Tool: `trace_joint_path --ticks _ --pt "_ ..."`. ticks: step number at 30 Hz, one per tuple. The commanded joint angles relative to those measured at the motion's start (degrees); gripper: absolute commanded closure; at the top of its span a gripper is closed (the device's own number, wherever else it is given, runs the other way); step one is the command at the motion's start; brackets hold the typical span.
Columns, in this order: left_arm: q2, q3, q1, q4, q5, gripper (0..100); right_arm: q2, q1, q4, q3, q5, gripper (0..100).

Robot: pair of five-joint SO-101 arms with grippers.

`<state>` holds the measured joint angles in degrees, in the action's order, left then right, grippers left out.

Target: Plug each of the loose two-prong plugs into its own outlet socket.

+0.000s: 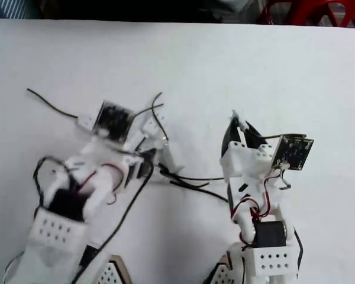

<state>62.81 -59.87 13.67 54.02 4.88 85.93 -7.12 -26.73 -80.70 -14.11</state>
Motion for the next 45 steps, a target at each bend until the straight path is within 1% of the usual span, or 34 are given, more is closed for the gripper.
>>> trace_joint_path --ticks 1,5,8,11,19,29,37,40,43,45 --pt "-22.6 17.7 5.2 10.4 -10.2 66 0.3 0.6 1.2 0.7 -0.6 98.1" --pt "-37.3 28.0 9.3 17.1 -17.6 61 0.3 0.6 1.2 0.7 -0.5 98.1" --pt "-46.9 33.0 10.3 18.0 -22.4 60 0.3 0.6 1.2 0.7 -0.4 98.1" --pt "-55.2 36.9 9.9 17.8 -24.7 60 0.3 0.6 1.2 0.7 -0.3 98.1" --pt "-70.4 46.5 9.5 17.8 -24.8 60 0.3 0.6 1.2 0.7 -0.2 98.1" --pt "-79.6 60.9 9.8 17.8 -24.4 60 0.3 0.6 1.2 0.7 -0.2 98.1" --pt "-90.5 70.2 15.2 17.8 -24.7 60 0.3 0.6 1.2 0.7 -0.2 98.1" --pt "-93.7 73.8 15.4 18.3 -24.7 60 0.3 0.6 1.2 0.7 -0.2 98.1" --pt "-94.0 78.1 15.3 20.9 -24.7 60 0.3 0.6 1.2 0.7 -0.2 98.1" --pt "-93.9 82.1 15.3 25.2 -24.4 60 0.3 0.6 1.2 0.7 -0.2 98.1"
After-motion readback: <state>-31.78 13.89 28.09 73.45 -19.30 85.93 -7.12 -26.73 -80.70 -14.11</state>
